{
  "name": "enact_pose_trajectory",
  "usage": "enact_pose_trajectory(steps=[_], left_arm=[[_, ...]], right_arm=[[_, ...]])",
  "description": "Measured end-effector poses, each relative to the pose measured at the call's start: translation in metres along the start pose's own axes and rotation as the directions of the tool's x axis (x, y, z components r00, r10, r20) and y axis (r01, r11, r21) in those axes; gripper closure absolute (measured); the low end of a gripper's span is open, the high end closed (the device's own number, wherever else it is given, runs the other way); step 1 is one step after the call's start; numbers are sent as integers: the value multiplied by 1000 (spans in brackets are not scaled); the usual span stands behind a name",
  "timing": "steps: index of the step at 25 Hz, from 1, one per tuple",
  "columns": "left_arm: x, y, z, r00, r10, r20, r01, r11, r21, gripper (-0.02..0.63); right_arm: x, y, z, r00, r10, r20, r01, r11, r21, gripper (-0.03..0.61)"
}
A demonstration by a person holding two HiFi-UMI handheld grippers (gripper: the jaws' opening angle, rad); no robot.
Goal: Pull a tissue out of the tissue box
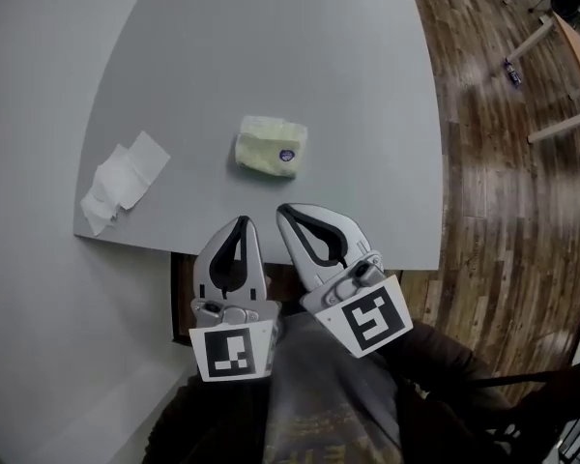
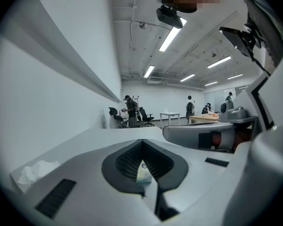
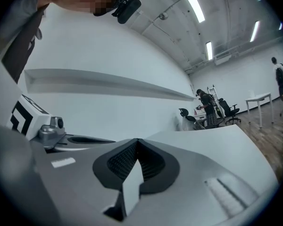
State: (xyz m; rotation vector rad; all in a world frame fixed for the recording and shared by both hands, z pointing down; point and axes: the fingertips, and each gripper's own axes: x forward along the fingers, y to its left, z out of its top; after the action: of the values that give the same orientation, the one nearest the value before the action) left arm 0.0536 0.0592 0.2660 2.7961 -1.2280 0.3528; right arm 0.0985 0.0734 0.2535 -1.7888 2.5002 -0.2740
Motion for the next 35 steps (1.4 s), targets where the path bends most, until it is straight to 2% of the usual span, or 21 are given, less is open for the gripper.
enact_pose_trajectory(steps=[4,10,15,19,22,27,35], left_arm=[[38,3,13,1000,-14,-9,14,1000,4,615],[80,15,25,1000,-31,-2,31,1000,4,615],[114,21,-11,994,-81,-68,77,996,-52,615],[130,22,-46,983,-121,-140,105,988,-111,615],[143,23,-67,976,-140,-166,118,984,-132,615],[152,21,-90,965,-169,-203,138,978,-158,614],[159,24,-109,960,-174,-221,139,977,-162,615]], right_arm=[[22,-33,17,1000,-19,16,19,1000,19,577],[51,-65,34,999,-33,31,34,999,-22,577],[72,-81,3,998,-51,-22,50,999,-14,577],[77,-100,-29,989,-103,-102,104,995,7,575],[83,-112,-50,987,-92,-130,94,995,10,550],[85,-114,-73,987,-46,-157,32,995,-90,472],[94,-121,-108,974,-58,-219,18,983,-183,472]])
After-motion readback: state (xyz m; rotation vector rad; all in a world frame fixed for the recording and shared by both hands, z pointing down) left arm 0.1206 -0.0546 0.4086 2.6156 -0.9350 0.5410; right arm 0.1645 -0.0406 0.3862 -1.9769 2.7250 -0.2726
